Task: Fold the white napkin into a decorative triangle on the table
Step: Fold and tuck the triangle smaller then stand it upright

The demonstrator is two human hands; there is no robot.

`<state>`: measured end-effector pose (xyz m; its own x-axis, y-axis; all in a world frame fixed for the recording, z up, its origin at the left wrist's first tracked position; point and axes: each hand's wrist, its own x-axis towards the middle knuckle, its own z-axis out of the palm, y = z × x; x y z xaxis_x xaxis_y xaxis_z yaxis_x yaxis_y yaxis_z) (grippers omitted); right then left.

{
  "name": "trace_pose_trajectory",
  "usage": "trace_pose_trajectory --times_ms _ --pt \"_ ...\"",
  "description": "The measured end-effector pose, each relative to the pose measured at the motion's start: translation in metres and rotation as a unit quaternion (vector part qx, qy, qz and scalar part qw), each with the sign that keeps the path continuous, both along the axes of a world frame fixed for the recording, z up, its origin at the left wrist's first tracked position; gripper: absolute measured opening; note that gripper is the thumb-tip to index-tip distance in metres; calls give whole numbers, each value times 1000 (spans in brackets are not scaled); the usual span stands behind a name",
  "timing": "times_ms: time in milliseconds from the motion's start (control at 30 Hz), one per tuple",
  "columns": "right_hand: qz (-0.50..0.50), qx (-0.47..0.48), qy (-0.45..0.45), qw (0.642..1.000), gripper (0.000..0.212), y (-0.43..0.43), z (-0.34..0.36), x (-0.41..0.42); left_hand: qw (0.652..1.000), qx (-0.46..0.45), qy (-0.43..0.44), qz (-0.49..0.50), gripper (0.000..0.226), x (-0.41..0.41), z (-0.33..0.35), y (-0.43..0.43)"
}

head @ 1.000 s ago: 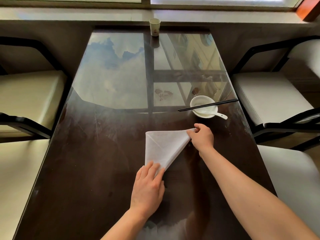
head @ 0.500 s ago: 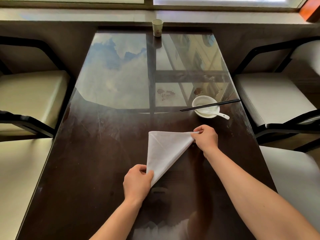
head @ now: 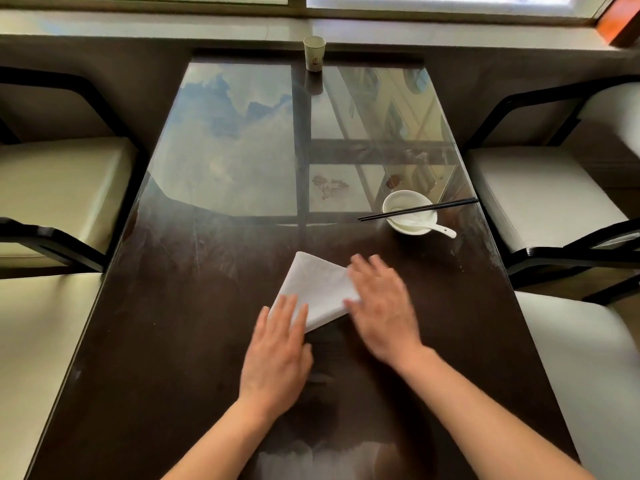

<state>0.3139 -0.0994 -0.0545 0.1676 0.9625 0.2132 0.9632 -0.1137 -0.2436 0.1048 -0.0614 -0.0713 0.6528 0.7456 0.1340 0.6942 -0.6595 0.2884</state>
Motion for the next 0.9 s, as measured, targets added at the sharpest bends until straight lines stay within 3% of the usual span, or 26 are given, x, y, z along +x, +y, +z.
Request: trace_pose_trajectory --times_ms 67,133,233,333,433,567,667,800,900 --pt "165 -53 -29 984 63 -13 -12 -33 997 -35 62 -42 72 4 -9 -16" --pt "227 -160 -21 960 78 -20 -24 -45 991 -52 110 -51 77 -1 -19 -25" --pt "224 -222 -48 948 96 -24 -33 -31 987 -33 144 -66 80 -12 -28 -24" --pt "147 -258 -73 952 105 -32 -33 -1 984 -41 163 -56 85 -21 -29 -24" --pt "63 -287 -76 953 107 -44 -30 29 982 -58 176 -41 86 -31 -25 -30" --pt "26 -287 -72 955 101 -43 -22 23 982 -66 174 -13 85 -37 -19 -37" --pt "80 -237 -39 968 98 -27 -18 -6 987 -57 147 -5 79 -23 -12 -28" --pt "218 -232 -53 946 95 -15 -29 -33 982 -50 179 -12 81 -11 -14 -10" --pt "191 -251 -82 945 102 -15 -33 -9 981 -62 182 -4 84 -18 -21 -7"
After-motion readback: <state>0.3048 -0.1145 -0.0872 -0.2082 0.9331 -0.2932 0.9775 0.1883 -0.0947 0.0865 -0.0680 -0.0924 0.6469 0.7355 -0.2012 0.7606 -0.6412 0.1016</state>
